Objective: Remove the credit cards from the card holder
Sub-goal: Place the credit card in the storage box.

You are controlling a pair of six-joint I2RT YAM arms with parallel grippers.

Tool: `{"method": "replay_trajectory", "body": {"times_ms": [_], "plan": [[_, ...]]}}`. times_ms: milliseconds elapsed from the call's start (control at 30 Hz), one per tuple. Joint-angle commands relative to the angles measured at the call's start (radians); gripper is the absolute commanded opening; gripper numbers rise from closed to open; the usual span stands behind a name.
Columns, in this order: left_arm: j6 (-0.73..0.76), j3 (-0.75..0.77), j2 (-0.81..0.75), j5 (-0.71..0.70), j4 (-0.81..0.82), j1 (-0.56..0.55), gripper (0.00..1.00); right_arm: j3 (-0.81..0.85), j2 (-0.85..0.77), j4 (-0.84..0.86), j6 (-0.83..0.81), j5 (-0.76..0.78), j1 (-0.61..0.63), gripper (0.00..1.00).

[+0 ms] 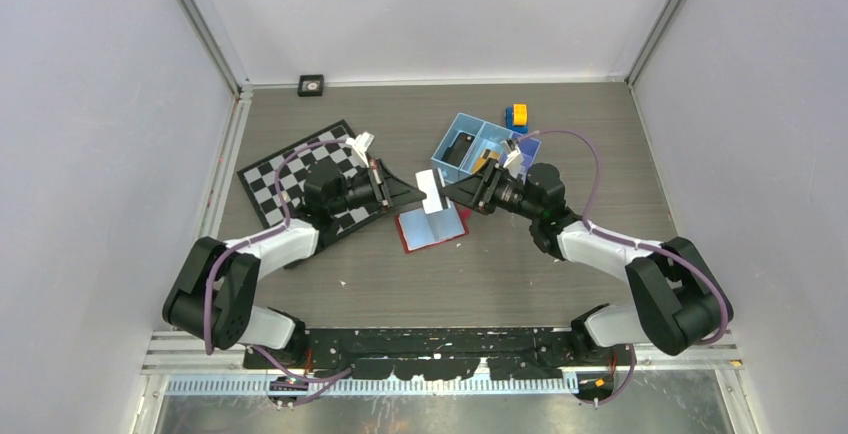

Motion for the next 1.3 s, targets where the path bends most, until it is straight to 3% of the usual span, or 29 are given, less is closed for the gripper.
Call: {"method": "replay_trajectory", "body": {"times_ms": [0, 200, 267, 367, 567, 867, 1033, 1267], "plan": [[-0.016, 0.041, 0.022, 0.036, 0.07, -0.01, 0.0, 0.021, 0.032, 0.182, 0.05, -0.082, 0.017, 0.42], [-0.025, 0.04, 0.033, 0.037, 0.084, -0.01, 0.01, 0.032, 0.043, 0.169, 0.051, -0.079, 0.021, 0.08], [-0.018, 0.039, 0.032, 0.028, 0.064, -0.01, 0.12, 0.029, 0.031, 0.15, 0.042, -0.062, 0.018, 0.01], [0.019, 0.051, 0.027, -0.002, -0.036, -0.011, 0.3, 0.008, -0.018, 0.074, 0.008, 0.0, -0.021, 0.01], [0.088, 0.058, -0.022, -0.056, -0.17, -0.009, 0.46, -0.022, -0.153, -0.25, -0.07, 0.219, -0.169, 0.0], [0.206, 0.059, -0.135, -0.159, -0.339, -0.009, 0.51, 0.013, -0.245, -0.448, -0.196, 0.491, -0.235, 0.0], [0.25, 0.062, -0.159, -0.211, -0.398, -0.009, 0.51, 0.036, -0.188, -0.45, -0.194, 0.612, -0.243, 0.0], [0.256, 0.058, -0.168, -0.225, -0.407, -0.009, 0.51, 0.115, -0.074, -0.44, -0.21, 0.639, -0.25, 0.01]]}}
